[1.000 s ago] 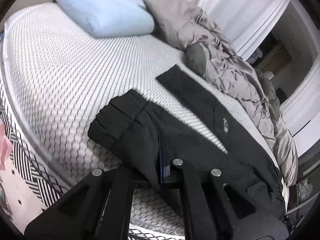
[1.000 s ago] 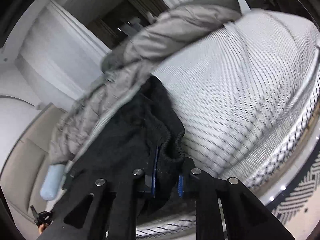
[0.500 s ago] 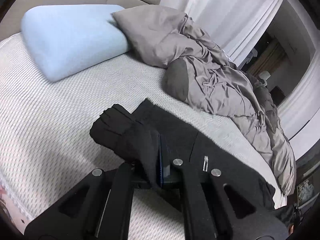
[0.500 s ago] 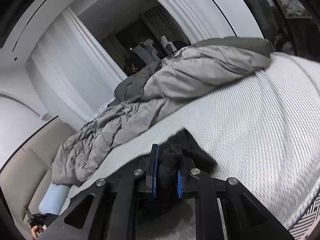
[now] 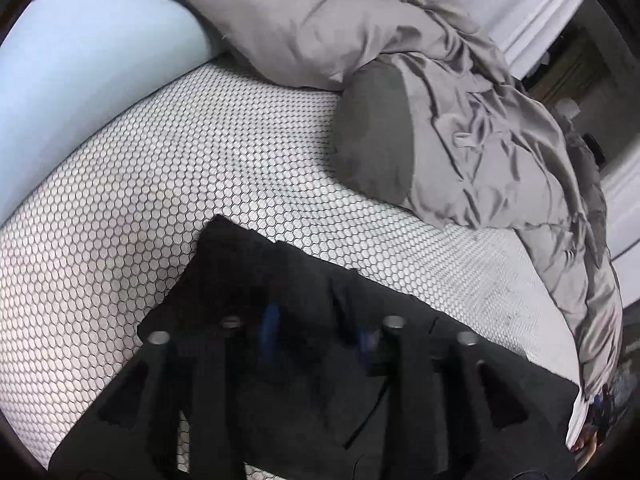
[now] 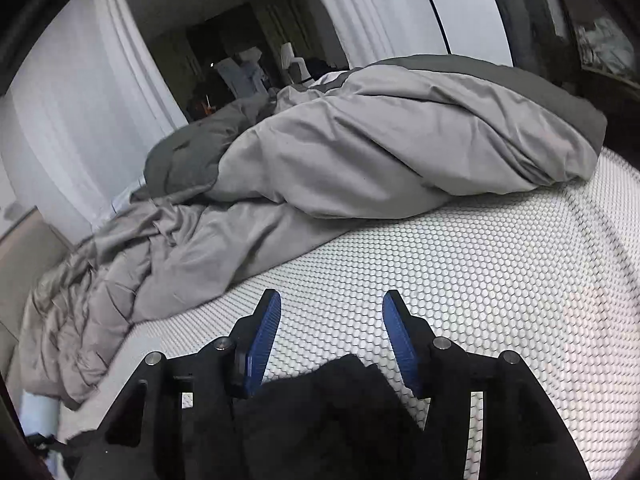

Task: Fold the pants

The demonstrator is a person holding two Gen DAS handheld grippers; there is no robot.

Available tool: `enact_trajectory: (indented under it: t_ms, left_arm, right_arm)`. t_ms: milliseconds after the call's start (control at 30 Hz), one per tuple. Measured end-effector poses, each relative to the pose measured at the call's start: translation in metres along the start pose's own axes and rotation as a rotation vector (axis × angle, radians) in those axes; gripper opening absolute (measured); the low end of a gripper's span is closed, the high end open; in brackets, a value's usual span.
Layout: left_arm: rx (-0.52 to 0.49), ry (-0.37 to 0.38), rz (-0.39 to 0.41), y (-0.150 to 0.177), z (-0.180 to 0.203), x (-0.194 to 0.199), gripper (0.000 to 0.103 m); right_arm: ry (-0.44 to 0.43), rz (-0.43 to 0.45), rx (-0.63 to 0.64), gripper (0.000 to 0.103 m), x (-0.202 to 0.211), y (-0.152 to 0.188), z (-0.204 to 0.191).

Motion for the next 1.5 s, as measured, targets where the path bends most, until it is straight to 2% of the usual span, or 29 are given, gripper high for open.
enact_trajectory:
  t_ms: [33,67,100,133,233,300,367,433,500,567,633,700,800,1033,1067,1100,1133,1167,1200,1267,1367,1433,1500]
  left_arm:
    - [-0.003,-0.024,0.024,-0.001,-0.002,0.004,0.059]
    - [-0.005,-0.059,0.084,-0.008,-0.003,0.015,0.072]
    - [-0.008,-0.057,0.115,-0.007,-0.008,0.021,0.074]
    - [-0.006,-0.044,0.137,-0.01,-0.01,0.029,0.074]
    - [0.022,0.004,0.124,0.002,-0.015,0.051,0.074]
    - [0.018,0.055,0.116,0.025,-0.019,0.068,0.074]
    - [0.048,0.133,0.109,0.063,-0.022,0.081,0.074]
    - [0.084,0.194,0.034,0.105,-0.025,0.076,0.074]
    - [0.12,0.249,-0.012,0.14,-0.022,0.068,0.07]
    - [0.113,0.299,-0.042,0.175,-0.015,0.062,0.064]
    - [0.105,0.341,-0.041,0.194,-0.005,0.055,0.062]
    - [0.111,0.354,-0.06,0.205,0.002,0.048,0.051]
    - [0.083,0.367,-0.084,0.212,0.019,0.039,0.05]
    - [0.131,0.326,-0.118,0.219,0.028,0.002,0.047]
    - [0.13,0.308,-0.113,0.218,0.03,-0.004,0.038]
    - [0.129,0.286,-0.104,0.215,0.03,-0.01,0.02]
    - [0.132,0.277,-0.094,0.214,0.03,-0.012,0.011]
    - [0.141,0.277,-0.081,0.214,0.029,-0.012,0.002]
    - [0.146,0.288,-0.077,0.214,0.027,-0.012,0.0]
    - [0.119,0.301,-0.062,0.214,0.025,0.0,0.0]
    - [0.045,0.246,-0.061,0.215,0.026,0.001,0.0]
    - [0.065,0.235,-0.087,0.218,0.021,-0.005,0.0]
    - [0.1,0.265,-0.093,0.219,0.015,-0.001,0.002]
  right_arm:
    - [-0.014,0.003,0.001,0.061,0.002,0.002,-0.001]
    - [-0.035,0.013,0.016,0.064,0.008,0.005,-0.004]
    - [-0.041,0.018,0.025,0.065,0.012,0.008,-0.006]
    - [-0.057,0.031,0.031,0.067,0.021,0.013,-0.009]
    - [-0.117,0.045,0.022,0.071,0.045,0.032,-0.02]
    - [-0.156,0.043,0.027,0.081,0.064,0.048,-0.03]
    - [-0.184,0.023,0.064,0.084,0.08,0.061,-0.043]
    - [-0.199,0.005,0.11,0.085,0.093,0.075,-0.052]
    - [-0.219,0.009,0.103,0.089,0.109,0.093,-0.057]
    - [-0.274,-0.004,0.064,0.089,0.116,0.111,-0.06]
    - [-0.347,-0.024,0.034,0.089,0.12,0.132,-0.066]
    - [-0.383,-0.041,0.056,0.089,0.117,0.146,-0.073]
    - [-0.419,-0.046,0.1,0.089,0.112,0.159,-0.086]
    - [-0.433,-0.114,0.071,0.089,0.082,0.171,-0.094]
    - [-0.438,-0.115,0.071,0.089,0.082,0.172,-0.096]
    - [-0.435,-0.114,0.075,0.089,0.082,0.172,-0.097]
    - [-0.428,-0.111,0.083,0.089,0.082,0.172,-0.098]
    - [-0.421,-0.107,0.094,0.089,0.082,0.173,-0.099]
    - [-0.412,-0.102,0.103,0.089,0.081,0.173,-0.099]
    - [-0.402,-0.1,0.111,0.089,0.081,0.172,-0.099]
    - [-0.386,-0.1,0.108,0.089,0.081,0.173,-0.092]
    - [-0.376,-0.099,0.096,0.089,0.082,0.173,-0.086]
    - [-0.378,-0.103,0.09,0.089,0.082,0.173,-0.083]
Point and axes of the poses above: each gripper's, at about its wrist camera, not at the fingertips, and x roughly against the way its jaws point, z to its right, y to its underside, the point moved 6 cm from there along -x, roughly the way its jaws point, and after that the axes turned 11 degrees about x, right-handed, at the moved point
